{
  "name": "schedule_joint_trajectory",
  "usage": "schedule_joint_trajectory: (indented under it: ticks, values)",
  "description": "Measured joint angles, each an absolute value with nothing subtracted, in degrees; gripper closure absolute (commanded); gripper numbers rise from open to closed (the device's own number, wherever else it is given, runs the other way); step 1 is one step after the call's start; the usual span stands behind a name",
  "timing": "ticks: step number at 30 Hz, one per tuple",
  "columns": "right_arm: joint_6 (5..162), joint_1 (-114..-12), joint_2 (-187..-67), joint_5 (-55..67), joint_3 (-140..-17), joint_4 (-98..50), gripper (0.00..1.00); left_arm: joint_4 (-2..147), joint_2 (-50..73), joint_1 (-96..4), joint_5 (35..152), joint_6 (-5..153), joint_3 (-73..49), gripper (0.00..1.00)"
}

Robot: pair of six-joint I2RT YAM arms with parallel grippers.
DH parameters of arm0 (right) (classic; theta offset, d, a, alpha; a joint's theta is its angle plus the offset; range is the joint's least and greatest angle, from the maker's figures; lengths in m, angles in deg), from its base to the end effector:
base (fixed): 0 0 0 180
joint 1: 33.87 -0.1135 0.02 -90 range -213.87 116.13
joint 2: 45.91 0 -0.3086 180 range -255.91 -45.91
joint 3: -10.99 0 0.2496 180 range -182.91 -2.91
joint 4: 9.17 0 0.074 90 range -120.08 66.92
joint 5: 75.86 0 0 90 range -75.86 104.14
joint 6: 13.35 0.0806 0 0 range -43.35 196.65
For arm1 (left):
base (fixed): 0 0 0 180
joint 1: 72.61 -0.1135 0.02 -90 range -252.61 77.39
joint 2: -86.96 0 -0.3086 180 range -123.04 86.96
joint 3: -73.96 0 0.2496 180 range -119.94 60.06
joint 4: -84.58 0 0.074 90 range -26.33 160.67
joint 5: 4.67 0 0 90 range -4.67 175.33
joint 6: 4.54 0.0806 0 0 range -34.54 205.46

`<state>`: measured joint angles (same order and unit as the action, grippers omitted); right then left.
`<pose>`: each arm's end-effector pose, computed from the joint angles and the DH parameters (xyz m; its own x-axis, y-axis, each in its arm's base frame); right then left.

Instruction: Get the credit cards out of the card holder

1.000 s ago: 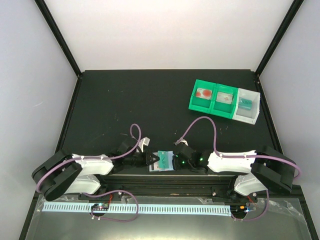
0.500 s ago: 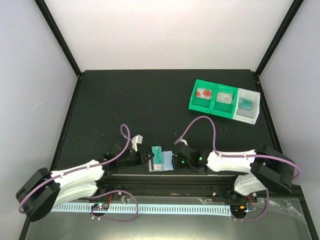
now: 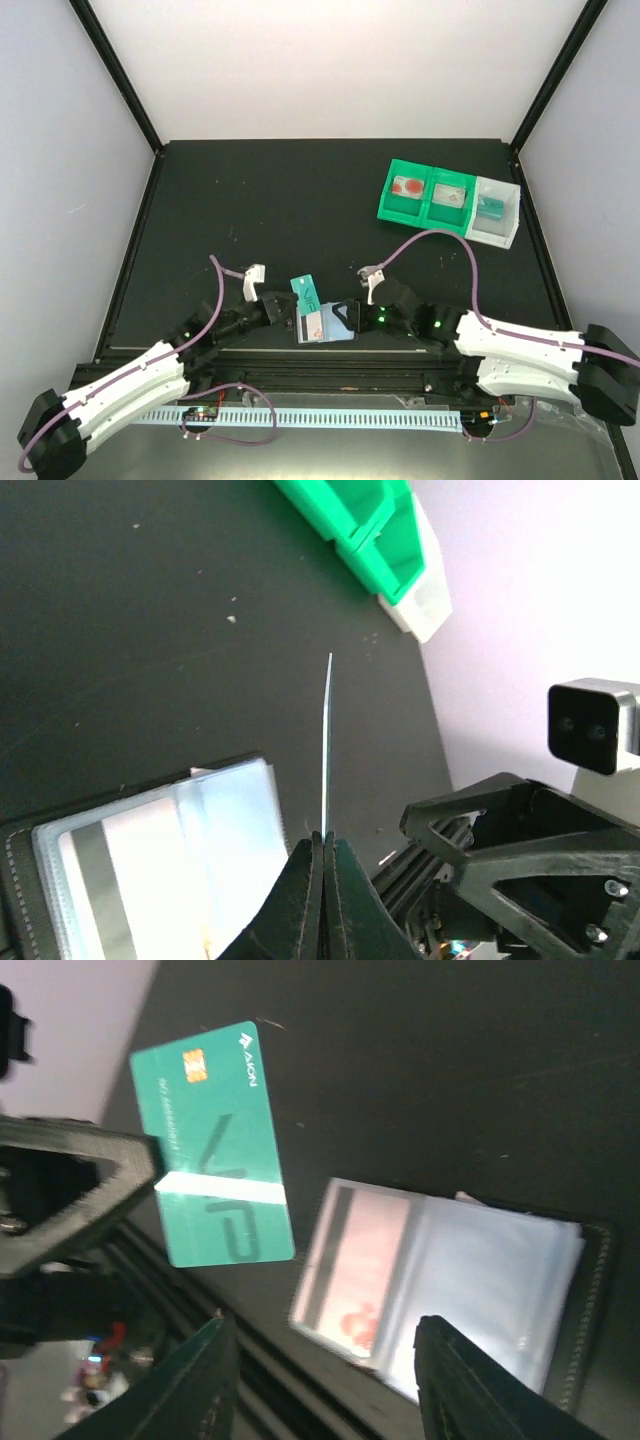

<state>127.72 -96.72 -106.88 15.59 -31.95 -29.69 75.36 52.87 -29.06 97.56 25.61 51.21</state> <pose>0.1061 0.2024 0.2097 -0.8636 0.0201 -0.5037 -0.3321 0.7291 0.5985 0.0985 -0.1172 0.1837 -0.8344 -0.3728 -0.4059 0.1903 0.4964 -0.8470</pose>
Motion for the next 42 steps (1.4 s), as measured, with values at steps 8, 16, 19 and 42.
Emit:
schedule_joint_trajectory:
  ticks: [8, 16, 19, 42]
  values:
    - [132.42, -96.72, -98.81, 10.59, -27.51, -21.23, 0.24, 78.59, 56.92, -29.17, 99.57, 23.27, 52.39, 0.98]
    - [137.45, -96.72, -102.31, 6.02, -27.51, -12.65, 0.23, 88.47, 56.07, -29.17, 104.31, 19.97, 54.34, 0.98]
    - [138.43, -96.72, -103.93, 4.95, -27.51, -10.63, 0.34, 91.86, 56.11, -29.17, 105.36, 18.37, 55.94, 0.98]
    - [130.63, -96.76, -95.45, 2.59, -26.44, -12.58, 0.99, 94.88, 59.80, -29.48, 109.99, 18.48, 57.31, 0.57]
